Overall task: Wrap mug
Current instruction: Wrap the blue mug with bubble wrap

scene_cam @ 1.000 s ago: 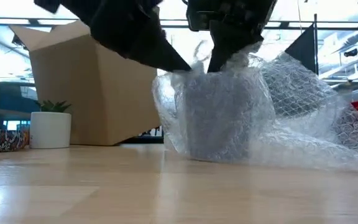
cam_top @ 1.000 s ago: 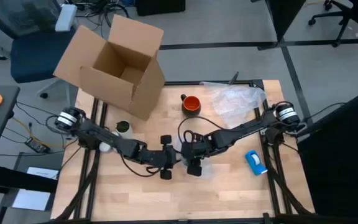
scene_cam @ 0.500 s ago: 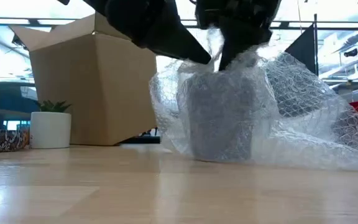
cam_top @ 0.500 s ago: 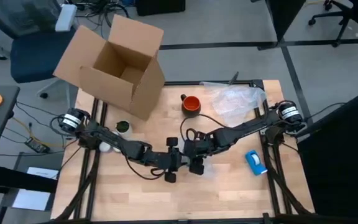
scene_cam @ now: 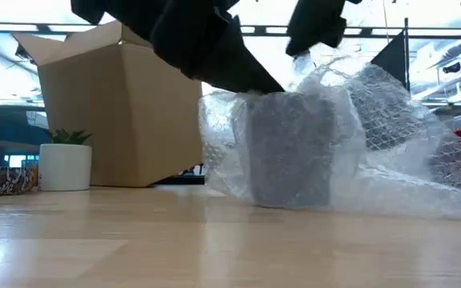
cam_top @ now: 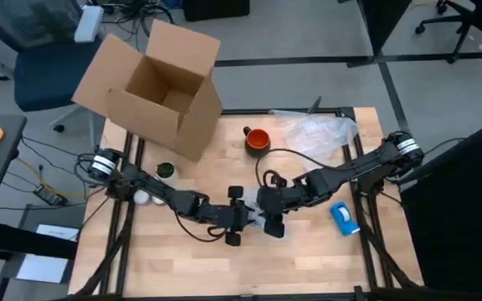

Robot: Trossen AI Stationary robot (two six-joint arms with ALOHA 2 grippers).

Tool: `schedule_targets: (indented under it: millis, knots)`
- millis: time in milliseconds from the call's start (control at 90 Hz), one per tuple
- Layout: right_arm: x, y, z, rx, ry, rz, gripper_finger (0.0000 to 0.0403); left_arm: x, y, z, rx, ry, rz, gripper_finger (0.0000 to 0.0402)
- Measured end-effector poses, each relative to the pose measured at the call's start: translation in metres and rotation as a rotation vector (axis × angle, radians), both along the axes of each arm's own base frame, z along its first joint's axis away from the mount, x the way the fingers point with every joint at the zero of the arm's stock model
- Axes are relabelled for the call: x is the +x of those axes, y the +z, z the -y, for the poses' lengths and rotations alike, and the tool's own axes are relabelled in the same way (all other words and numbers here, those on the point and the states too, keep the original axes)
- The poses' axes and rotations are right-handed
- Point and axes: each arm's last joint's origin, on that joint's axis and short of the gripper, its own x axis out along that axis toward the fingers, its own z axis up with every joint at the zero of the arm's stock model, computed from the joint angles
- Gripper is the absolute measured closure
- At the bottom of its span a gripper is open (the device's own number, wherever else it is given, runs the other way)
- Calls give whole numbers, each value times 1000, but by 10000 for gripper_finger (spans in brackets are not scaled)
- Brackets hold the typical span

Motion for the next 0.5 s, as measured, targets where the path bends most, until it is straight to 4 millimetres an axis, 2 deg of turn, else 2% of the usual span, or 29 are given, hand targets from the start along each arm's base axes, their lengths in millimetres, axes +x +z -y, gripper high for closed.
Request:
schedule_targets:
  millis: [167,333,500]
  knots:
    - [12,-18,-2,-18,33,-37,273,-1,6,-1,2,14,17,273]
    - [23,-49,-3,-18,50,-153,273,-1,14,-1,31,29,-37,273]
    - [27,-69,5,-48,35,-257,273,-1,40,5,54,38,-132,273]
